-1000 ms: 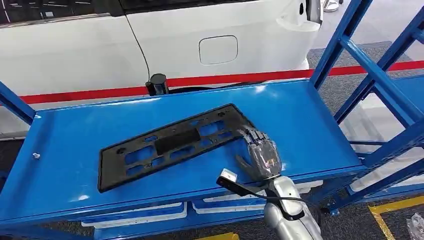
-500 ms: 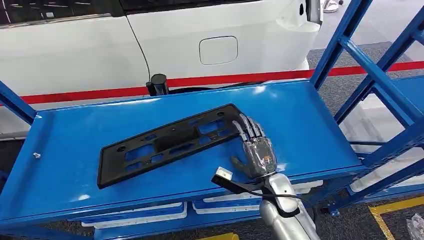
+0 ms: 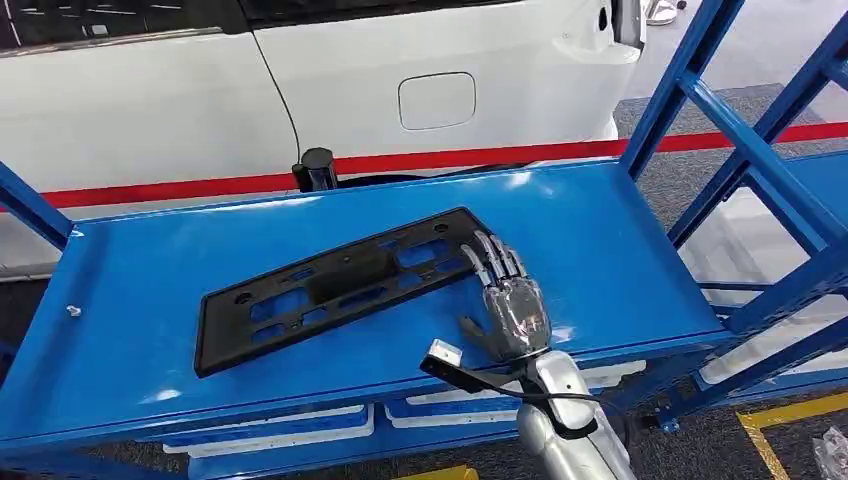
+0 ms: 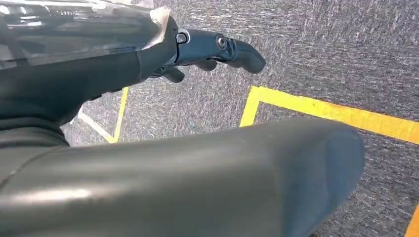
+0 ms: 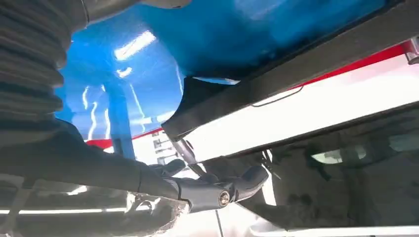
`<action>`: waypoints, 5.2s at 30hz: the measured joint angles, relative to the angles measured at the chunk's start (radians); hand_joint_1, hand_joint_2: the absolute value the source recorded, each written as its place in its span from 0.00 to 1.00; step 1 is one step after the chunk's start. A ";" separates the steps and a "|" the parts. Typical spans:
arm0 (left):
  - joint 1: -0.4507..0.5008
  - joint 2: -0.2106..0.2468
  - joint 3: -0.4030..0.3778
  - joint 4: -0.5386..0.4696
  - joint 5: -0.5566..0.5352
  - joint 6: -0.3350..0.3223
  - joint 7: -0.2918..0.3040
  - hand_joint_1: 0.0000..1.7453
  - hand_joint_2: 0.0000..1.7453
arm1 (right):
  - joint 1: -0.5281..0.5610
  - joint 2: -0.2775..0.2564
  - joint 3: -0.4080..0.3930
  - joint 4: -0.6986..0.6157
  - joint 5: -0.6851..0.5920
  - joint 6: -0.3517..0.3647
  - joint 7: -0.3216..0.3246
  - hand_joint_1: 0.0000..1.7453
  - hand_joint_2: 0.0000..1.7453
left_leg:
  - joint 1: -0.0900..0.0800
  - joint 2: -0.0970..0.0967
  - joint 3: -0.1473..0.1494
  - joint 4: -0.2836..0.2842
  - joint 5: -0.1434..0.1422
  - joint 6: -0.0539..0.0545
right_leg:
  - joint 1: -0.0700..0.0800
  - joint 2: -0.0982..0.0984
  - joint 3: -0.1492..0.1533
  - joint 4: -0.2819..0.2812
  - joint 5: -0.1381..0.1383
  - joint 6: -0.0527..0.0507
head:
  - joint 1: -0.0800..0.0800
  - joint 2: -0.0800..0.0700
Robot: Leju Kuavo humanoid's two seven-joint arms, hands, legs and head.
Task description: Take the parts from the cabinet and place them on the table.
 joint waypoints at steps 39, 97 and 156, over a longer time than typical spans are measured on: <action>0.003 0.000 -0.025 0.000 -0.009 -0.002 0.000 0.00 0.00 | -0.138 0.038 0.060 0.181 0.021 -0.024 -0.009 0.00 1.00 | 0.000 0.000 0.002 0.000 0.000 0.000 | 0.000 0.000 0.003 0.000 0.000 0.000 | 0.000 0.000; 0.002 0.002 -0.025 0.000 -0.006 -0.002 -0.026 0.00 1.00 | -0.373 0.093 0.051 0.555 -0.038 -0.101 -0.058 1.00 1.00 | 0.000 0.000 0.011 0.000 0.000 0.000 | 0.000 0.000 0.011 0.000 0.000 0.000 | 0.000 0.000; 0.015 0.038 -0.006 0.002 0.066 -0.015 0.072 0.00 1.00 | 0.104 0.056 -0.233 -0.484 -1.271 0.097 -0.500 1.00 1.00 | 0.005 0.004 0.008 -0.023 0.022 0.030 | -0.008 0.001 -0.004 -0.001 0.001 0.022 | 0.000 0.000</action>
